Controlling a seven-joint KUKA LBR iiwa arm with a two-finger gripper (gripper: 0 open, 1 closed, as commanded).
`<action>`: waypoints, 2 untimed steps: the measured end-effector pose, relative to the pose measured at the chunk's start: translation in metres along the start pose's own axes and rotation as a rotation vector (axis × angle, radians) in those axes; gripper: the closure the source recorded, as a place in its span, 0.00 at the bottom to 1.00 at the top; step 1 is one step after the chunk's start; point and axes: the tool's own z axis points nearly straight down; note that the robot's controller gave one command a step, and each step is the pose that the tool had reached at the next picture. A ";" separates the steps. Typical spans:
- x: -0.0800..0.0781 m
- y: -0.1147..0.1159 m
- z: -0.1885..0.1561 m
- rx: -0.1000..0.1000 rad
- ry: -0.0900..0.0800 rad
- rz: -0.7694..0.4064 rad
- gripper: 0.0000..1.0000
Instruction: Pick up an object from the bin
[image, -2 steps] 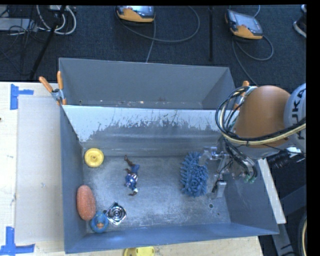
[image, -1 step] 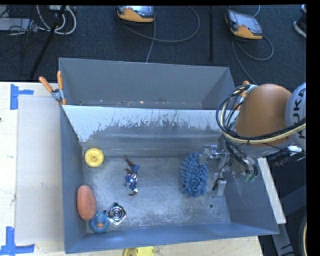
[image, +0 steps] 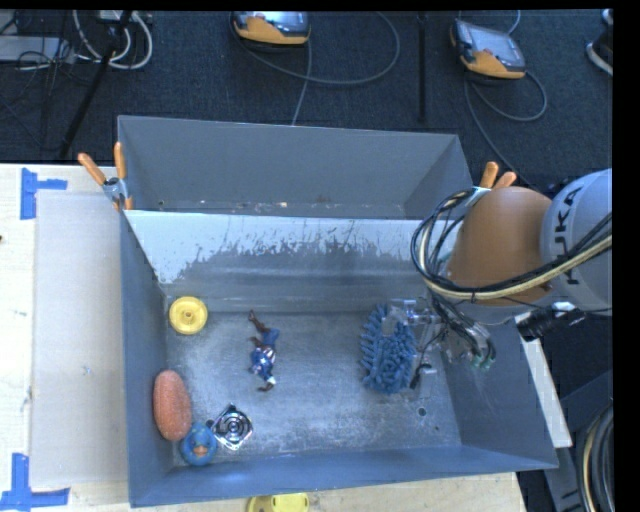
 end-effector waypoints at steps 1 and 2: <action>-0.008 0.020 0.049 -0.002 0.006 0.008 0.00; -0.025 -0.003 0.048 0.000 -0.005 0.091 1.00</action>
Offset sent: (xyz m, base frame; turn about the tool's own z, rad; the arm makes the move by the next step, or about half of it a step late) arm 0.0227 -0.0020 -0.0507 0.0937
